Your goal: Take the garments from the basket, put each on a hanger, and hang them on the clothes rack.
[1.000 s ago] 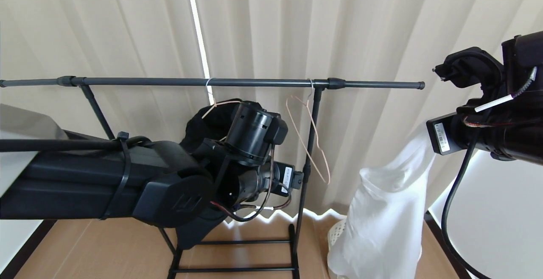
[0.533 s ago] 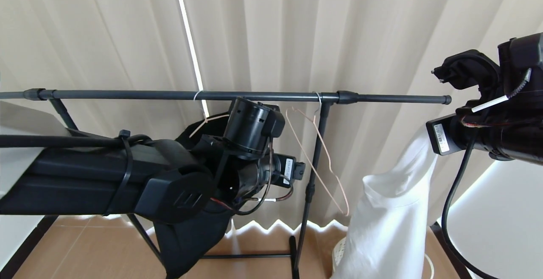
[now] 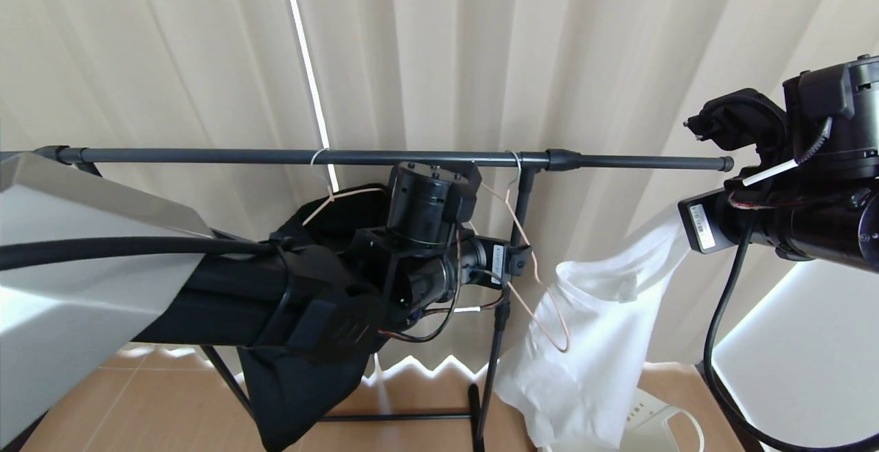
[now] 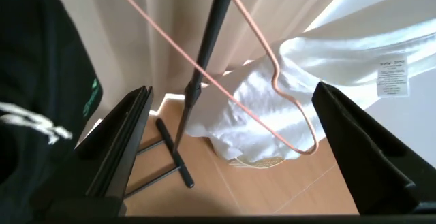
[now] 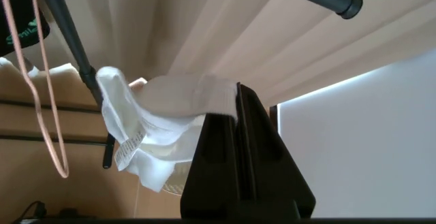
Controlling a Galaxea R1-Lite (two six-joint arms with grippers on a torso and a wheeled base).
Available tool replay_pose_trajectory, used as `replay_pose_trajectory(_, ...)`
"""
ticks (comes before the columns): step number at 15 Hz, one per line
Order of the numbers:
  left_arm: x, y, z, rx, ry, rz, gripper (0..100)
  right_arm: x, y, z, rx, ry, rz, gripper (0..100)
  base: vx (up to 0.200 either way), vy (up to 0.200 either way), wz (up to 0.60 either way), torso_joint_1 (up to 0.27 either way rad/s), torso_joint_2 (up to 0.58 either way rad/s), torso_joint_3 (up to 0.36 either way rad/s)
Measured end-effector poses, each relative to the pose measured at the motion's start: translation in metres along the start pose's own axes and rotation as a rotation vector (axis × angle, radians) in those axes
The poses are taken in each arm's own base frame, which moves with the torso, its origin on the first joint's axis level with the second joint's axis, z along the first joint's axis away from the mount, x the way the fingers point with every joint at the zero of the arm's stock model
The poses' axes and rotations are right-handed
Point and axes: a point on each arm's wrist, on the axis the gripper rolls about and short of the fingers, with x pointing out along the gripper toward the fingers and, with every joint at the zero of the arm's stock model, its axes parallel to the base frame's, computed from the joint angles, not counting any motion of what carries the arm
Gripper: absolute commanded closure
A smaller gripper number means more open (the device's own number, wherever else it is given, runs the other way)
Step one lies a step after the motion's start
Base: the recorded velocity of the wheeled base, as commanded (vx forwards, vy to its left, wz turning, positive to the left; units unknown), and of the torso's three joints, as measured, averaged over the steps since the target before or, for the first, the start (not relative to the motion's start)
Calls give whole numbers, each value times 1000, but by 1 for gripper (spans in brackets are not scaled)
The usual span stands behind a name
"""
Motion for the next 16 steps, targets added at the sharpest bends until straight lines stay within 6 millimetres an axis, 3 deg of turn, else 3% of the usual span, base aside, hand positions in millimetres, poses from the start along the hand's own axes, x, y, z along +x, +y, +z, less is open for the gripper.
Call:
replay_pose_trajectory(4, 23, -3, 0, 31, -15, 2, 0, -2, 8, -3, -22, 5, 24, 100, 0, 0, 0, 0, 0, 0)
replay_pose_trajectory(7, 35, -6, 4, 28, -42, 0, 0, -16, 21, -6, -52, -18, 86, 100, 0, 0, 0, 0, 0, 0)
replay_pose_trajectory(12, 40, -7, 1, 29, -42, 36, 0, -42, 34, -9, -82, -71, 183, 100, 0, 0, 0, 0, 0, 0)
replay_pose_trajectory(16, 40, -5, 0, 29, -42, 76, 0, -49, 34, -10, -82, -87, 199, 100, 0, 0, 0, 0, 0, 0)
